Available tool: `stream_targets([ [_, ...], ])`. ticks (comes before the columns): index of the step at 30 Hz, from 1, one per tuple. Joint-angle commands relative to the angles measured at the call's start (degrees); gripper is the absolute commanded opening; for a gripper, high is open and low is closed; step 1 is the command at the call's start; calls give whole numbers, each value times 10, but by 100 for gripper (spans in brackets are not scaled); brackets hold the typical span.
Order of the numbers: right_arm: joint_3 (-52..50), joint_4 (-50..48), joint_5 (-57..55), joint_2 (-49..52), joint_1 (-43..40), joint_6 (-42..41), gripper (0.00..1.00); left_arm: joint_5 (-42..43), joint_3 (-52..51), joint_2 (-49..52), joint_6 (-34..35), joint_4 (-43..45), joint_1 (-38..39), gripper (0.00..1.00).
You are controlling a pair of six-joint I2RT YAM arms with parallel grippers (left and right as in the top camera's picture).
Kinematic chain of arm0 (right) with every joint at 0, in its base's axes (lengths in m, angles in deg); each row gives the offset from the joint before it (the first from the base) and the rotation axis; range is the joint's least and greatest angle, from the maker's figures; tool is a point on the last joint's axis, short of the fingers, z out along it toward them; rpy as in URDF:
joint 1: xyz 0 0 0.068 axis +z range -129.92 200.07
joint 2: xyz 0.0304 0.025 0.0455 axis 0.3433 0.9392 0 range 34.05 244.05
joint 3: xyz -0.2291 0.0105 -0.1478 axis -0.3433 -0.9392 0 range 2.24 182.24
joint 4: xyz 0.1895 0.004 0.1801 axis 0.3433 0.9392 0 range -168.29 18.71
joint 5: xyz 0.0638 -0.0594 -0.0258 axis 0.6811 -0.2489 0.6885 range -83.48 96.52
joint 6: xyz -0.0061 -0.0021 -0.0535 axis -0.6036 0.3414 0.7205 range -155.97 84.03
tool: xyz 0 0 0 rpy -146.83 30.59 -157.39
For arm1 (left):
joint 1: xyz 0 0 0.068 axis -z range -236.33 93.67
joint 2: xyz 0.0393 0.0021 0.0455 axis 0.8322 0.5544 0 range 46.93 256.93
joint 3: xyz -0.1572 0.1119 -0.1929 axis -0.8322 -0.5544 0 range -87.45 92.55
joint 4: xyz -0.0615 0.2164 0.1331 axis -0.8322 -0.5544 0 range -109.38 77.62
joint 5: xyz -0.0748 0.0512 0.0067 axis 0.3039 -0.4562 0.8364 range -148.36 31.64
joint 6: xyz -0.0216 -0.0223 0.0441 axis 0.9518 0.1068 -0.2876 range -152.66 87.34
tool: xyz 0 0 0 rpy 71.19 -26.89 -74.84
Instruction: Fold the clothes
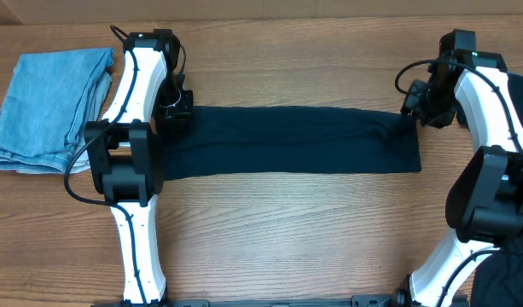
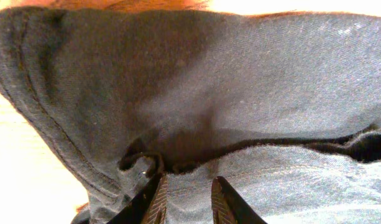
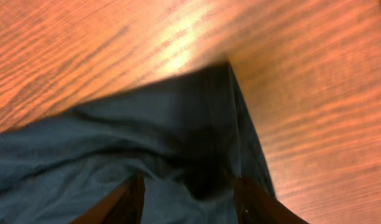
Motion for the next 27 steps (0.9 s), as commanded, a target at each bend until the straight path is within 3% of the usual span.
stream_targets([
  [1,-12,14,-13,-1,0,-65,49,3,-2,2,-5,2,0,28],
  [27,-60,2,1,6,-3,-241,48,3,-2,2,-5,7,0,28],
])
